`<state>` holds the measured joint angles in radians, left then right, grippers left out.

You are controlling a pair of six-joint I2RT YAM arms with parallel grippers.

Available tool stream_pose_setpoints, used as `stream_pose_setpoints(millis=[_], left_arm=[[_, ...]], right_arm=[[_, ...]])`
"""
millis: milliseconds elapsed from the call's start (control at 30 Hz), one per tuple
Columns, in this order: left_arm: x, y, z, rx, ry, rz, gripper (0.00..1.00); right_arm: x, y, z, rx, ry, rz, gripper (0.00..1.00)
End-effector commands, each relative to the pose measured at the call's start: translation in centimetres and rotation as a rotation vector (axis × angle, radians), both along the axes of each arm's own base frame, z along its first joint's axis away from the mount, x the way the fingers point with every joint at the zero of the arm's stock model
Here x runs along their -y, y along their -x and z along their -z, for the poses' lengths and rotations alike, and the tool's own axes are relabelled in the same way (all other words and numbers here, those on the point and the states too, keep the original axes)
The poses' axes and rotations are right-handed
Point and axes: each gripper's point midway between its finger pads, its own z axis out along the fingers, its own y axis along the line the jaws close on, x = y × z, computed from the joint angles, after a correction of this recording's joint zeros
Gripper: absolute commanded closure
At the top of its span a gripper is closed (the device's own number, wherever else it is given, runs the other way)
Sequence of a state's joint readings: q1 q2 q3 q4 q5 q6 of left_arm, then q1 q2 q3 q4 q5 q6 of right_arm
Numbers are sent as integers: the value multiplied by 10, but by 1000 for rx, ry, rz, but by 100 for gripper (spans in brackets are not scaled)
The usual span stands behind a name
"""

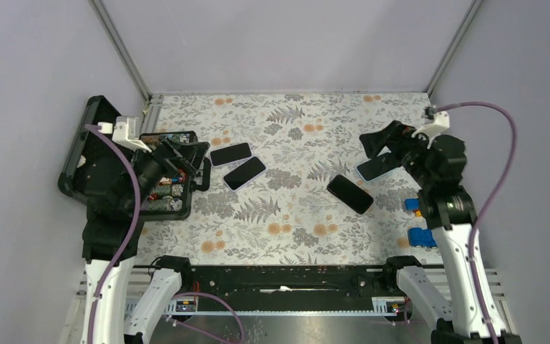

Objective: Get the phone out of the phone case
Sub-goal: Adjust the phone at the center of the board.

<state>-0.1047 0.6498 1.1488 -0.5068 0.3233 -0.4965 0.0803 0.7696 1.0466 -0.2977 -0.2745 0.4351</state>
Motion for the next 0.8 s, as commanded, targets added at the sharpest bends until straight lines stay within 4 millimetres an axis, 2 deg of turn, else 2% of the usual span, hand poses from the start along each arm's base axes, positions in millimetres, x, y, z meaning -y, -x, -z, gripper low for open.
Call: stream_pose_setpoints(millis=[0, 133, 333, 467, 533, 600, 733, 767], left_arm=[[7, -1, 6, 24, 29, 42, 1], [2, -10, 36, -48, 22, 1, 1], [14, -17, 73, -125, 29, 72, 1], [21, -23, 87, -140, 46, 100, 1], [22, -24, 90, -139, 38, 102, 1], [21, -25, 93, -138, 33, 92, 1], [15, -24, 97, -120, 6, 57, 1], [15, -24, 98, -118, -3, 62, 1]], right_arm=[[14, -21, 46, -100, 21, 93, 3], [30, -33, 88, -194, 74, 178, 5], [64, -48, 153, -359, 208, 342, 8], [76, -57, 190, -473, 276, 390, 8], [80, -60, 205, -531, 306, 404, 12], [85, -63, 220, -585, 348, 413, 22], [83, -68, 253, -710, 398, 375, 59], [83, -67, 260, -736, 407, 372, 63]])
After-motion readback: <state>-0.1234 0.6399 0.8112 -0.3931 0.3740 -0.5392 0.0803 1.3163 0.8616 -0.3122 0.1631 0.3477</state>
